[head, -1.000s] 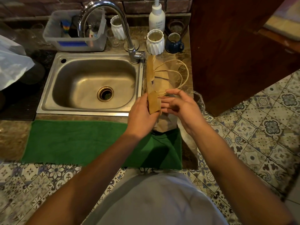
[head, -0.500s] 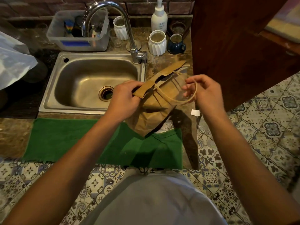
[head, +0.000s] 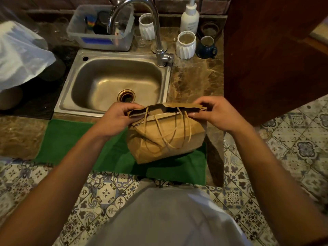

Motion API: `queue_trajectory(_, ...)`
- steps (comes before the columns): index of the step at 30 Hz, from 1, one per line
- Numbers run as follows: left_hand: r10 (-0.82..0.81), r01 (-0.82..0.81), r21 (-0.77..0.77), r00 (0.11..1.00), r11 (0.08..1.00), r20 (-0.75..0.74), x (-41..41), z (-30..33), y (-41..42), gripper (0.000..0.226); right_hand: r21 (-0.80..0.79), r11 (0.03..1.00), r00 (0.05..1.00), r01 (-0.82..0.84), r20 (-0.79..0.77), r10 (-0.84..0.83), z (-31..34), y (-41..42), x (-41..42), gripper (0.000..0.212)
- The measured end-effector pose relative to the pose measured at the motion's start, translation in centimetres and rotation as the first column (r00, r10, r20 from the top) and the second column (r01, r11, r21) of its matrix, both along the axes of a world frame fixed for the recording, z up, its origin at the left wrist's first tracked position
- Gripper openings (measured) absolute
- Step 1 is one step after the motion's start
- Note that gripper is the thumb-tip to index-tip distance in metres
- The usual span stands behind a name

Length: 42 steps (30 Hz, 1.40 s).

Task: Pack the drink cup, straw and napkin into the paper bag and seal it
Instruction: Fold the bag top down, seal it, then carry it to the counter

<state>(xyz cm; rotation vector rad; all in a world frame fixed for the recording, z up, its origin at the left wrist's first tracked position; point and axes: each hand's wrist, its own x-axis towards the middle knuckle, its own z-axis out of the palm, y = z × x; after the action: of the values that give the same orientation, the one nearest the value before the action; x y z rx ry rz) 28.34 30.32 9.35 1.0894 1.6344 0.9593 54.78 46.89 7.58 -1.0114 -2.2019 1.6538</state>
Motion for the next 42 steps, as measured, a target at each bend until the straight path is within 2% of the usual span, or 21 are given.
queue_trajectory(3,0.075,-0.074,-0.039,0.997,0.996,0.015,-0.4,-1.4,-0.1,0.048,0.006,0.999,0.999,0.040,-0.013,-0.040,-1.4,-0.8,-0.2,0.010)
queue_trajectory(6,0.131,-0.132,-0.020,0.990,0.991,-0.059,-0.8,-1.4,-0.1,0.036,0.029,0.992,0.992,0.122,-0.028,-0.121,-2.3,-0.9,0.1,0.008)
queue_trajectory(10,0.051,-0.056,-0.029,0.987,0.998,-0.151,-0.5,-1.9,-0.7,0.069,0.046,0.983,0.984,0.177,-0.040,-0.175,-2.4,-1.3,0.3,0.012)
queue_trajectory(12,0.056,-0.057,0.000,0.983,0.998,-0.175,-0.3,-2.6,-0.8,0.070,0.059,0.982,0.983,0.180,-0.046,-0.177,-2.3,-1.6,0.2,0.012)
queue_trajectory(17,0.171,-0.146,0.127,0.962,0.981,-0.214,-0.2,-3.0,-0.8,0.042,0.053,0.980,0.980,0.191,-0.062,-0.188,-2.0,-2.3,0.1,0.017)
queue_trajectory(20,0.167,-0.144,0.130,0.967,0.981,-0.191,-0.4,-3.1,-0.7,0.021,0.029,0.990,0.989,0.140,-0.055,-0.138,-1.6,-2.0,0.5,0.017)
queue_trajectory(24,0.181,-0.161,0.136,0.972,0.978,-0.151,-0.1,-3.1,-0.5,0.019,0.087,0.996,1.000,0.013,0.001,-0.013,-0.8,-2.0,0.4,0.046)
queue_trajectory(26,0.177,-0.154,0.137,0.970,0.979,-0.168,0.0,-3.2,-0.3,0.017,0.138,0.990,1.000,0.023,-0.018,-0.020,-0.8,-2.3,0.0,0.043)
queue_trajectory(29,0.201,-0.178,0.135,0.963,0.975,-0.178,-0.1,-3.3,-0.5,0.005,0.125,0.987,0.990,0.104,-0.106,-0.091,-1.2,-2.5,-0.2,0.039)
queue_trajectory(33,0.167,-0.144,0.141,0.973,0.979,-0.160,-0.2,-3.3,-0.8,0.011,0.076,0.991,0.979,0.113,-0.178,-0.099,-1.7,-2.9,-0.1,0.038)
queue_trajectory(37,0.019,-0.017,0.021,0.993,1.000,-0.112,-1.4,-2.1,-1.3,0.048,0.005,0.995,0.974,0.099,-0.203,-0.096,-1.6,-3.1,0.2,0.041)
queue_trajectory(38,0.001,-0.002,-0.011,0.998,1.000,-0.063,-1.9,-1.4,-1.4,0.051,0.003,0.995,0.973,0.101,-0.207,-0.098,-1.6,-3.0,0.2,0.041)
queue_trajectory(40,0.009,-0.011,0.029,0.996,1.000,0.087,-2.6,0.1,-1.3,0.049,0.007,0.995,0.974,0.099,-0.207,-0.095,-1.6,-3.1,0.2,0.042)
queue_trajectory(41,0.022,-0.028,0.068,0.995,0.997,0.093,-2.6,1.0,-1.0,0.045,0.008,0.995,0.973,0.095,-0.212,-0.091,-1.6,-3.2,0.1,0.042)
queue_trajectory(42,0.028,-0.031,0.083,0.999,0.996,0.037,-2.5,1.6,-0.4,0.039,0.012,0.996,0.972,0.093,-0.218,-0.088,-1.6,-3.4,-0.1,0.042)
